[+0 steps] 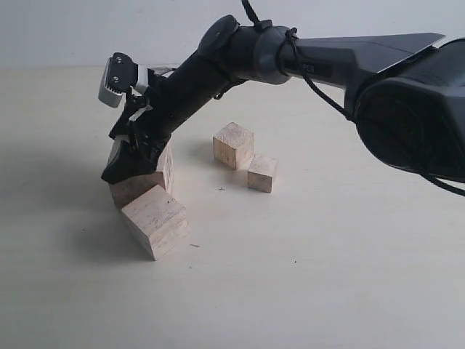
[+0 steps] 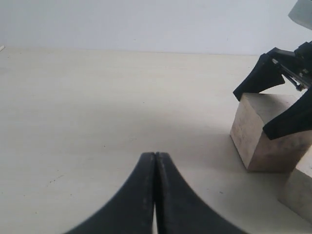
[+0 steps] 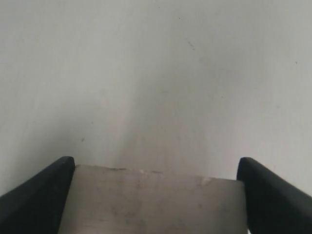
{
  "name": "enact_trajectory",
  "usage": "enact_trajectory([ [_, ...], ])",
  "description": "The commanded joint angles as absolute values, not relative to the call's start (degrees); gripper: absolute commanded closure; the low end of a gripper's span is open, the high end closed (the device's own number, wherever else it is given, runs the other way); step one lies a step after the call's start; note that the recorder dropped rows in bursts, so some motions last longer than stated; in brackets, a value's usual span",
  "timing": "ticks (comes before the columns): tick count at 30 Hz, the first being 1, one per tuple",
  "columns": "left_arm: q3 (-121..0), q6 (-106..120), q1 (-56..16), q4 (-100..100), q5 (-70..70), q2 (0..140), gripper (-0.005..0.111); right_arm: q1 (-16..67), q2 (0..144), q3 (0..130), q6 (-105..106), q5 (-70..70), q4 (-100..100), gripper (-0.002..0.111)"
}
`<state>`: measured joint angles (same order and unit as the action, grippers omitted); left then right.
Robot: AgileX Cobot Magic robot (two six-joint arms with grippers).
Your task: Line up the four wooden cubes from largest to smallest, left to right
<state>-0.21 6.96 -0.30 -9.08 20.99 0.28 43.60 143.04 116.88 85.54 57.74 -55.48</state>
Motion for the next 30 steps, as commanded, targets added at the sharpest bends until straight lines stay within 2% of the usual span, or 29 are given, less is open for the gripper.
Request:
enact_trajectory([
  [1, 0.00, 7.03, -0.58, -8.87, 20.32, 0.00, 0.107, 44.32, 142.83, 116.89, 85.75, 55.38, -57.14, 0.108],
  [17, 0.00, 7.03, -0.58, -8.87, 20.32, 0.00, 0.107, 44.17, 142.83, 116.89, 85.27, 52.13, -52.32, 0.108],
  [19, 0.00, 7.03, -0.58, -8.87, 20.32, 0.00, 0.107, 44.17, 142.83, 116.89, 85.27, 52.72, -52.32, 0.105],
  [22, 0.00, 7.03, -0.58, -8.87, 20.32, 0.00, 0.107, 44.17, 142.83, 116.89, 85.27, 53.40, -53.00, 0.091],
  [27, 0.00, 7.03, -0.58, -8.87, 20.32, 0.00, 0.107, 44.17, 142.83, 116.89, 85.43, 53.55, -54.58, 0.048],
  [30, 0.00, 7.03, -0.58, -8.87, 20.32, 0.00, 0.107, 44.17, 142.59, 116.89, 85.43, 53.42, -56.11, 0.027],
])
